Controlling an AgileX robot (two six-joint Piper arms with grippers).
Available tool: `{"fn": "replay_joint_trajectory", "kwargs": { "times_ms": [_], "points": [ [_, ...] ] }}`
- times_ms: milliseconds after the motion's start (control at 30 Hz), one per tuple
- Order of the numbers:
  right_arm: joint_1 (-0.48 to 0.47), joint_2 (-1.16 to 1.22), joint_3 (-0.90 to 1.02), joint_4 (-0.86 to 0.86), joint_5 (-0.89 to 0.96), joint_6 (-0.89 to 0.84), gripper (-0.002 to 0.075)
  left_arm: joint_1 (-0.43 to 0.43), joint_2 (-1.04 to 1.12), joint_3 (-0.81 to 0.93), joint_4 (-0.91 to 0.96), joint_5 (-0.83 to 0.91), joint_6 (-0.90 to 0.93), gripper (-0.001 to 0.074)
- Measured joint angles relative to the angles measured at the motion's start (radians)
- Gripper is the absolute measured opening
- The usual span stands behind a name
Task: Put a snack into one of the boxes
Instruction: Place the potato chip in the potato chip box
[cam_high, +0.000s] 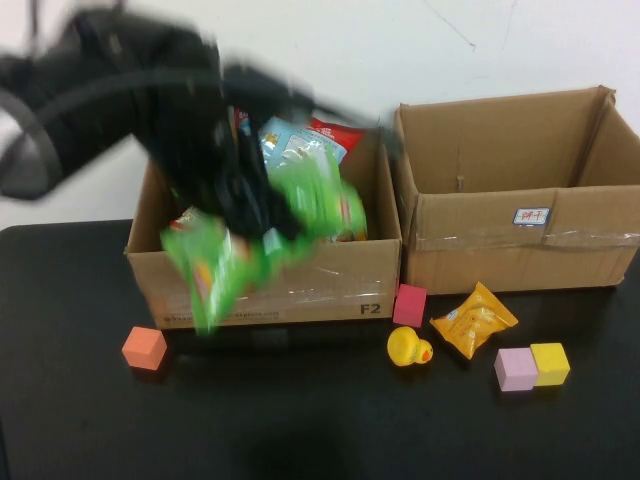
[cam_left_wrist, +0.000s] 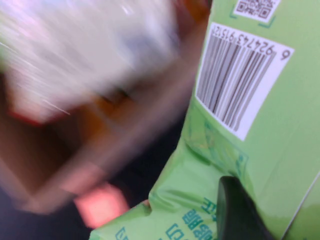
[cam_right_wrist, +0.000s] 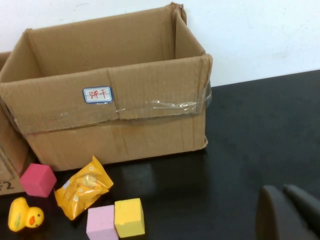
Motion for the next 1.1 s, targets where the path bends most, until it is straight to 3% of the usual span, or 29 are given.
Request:
{"fn": "replay_joint_trajectory", "kwargs": {
  "times_ms": [233,367,567,867,933,1100],
  "points": [
    [0.0,0.0,0.0,0.0,0.0,0.0,-0.0001,0.026,0.047,-0.203,0.315,-0.075,-0.151,0.0257],
    [0.0,0.0,0.007,0.0,-0.004,0.0,-0.0001,0.107,0.123,-0.231,0.4,-0.175,-0.279,0.0257],
    [0.0,0.0,0.011,0.0,-0.002,-0.001,-0.0001,0.208,0.245,-0.233,0.325,-0.304,-0.447,0.0249],
    [0.0,0.0,0.011,-0.037,-0.002,-0.001,-0.0001,0.214,0.376,-0.239,0.222,-0.403,-0.575,0.0251],
    [0.0,0.0,0.011,-0.044,-0.002,-0.001,-0.0001,0.214,0.376,-0.244,0.206,-0.396,-0.58,0.0327],
    [0.0,0.0,0.011,-0.049,-0.002,-0.001,-0.0001,0.214,0.368,-0.245,0.186,-0.339,-0.592,0.0617]
  ]
}}
